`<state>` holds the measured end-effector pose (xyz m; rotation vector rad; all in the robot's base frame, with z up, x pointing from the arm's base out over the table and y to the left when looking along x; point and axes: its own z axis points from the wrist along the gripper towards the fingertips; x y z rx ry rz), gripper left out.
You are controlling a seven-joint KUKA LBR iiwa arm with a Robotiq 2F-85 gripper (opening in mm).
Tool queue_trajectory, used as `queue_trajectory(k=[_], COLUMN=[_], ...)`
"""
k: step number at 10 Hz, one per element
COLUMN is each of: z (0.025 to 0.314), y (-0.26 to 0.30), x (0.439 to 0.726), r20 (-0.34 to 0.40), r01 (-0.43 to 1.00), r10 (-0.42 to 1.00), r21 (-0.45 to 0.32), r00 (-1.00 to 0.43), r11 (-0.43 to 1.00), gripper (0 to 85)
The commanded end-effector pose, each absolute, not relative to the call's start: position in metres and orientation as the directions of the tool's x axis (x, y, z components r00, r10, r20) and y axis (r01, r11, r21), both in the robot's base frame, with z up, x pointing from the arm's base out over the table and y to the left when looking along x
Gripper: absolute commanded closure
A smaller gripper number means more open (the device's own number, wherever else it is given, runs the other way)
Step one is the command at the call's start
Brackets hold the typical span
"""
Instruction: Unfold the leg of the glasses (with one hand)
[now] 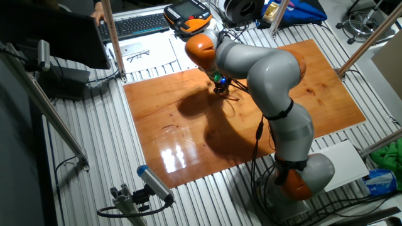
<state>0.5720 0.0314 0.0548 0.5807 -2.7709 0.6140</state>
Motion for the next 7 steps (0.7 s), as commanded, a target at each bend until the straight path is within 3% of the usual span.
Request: queue_trajectory(k=[1,5,6,7], z=[0.054,0.0512,0.0509,0.0504], y=[0.0324,0.0328,0.0331,0.0338], x=[0.5716,0.5702,0.5689,0.5681], r20=[0.316,0.309,0.301,0.296], r01=[-0.429,-0.43,-0.421,-0.417], r10=[-0.326,-0.326,-0.319,-0.317], r21=[-0.355,-0.379,-0.386,-0.389], r00=[-0.891,-0.893,-0.899,-0.901], r11=[0.831,0.819,0.821,0.822], gripper=[85.0,85.0,68.0,68.0])
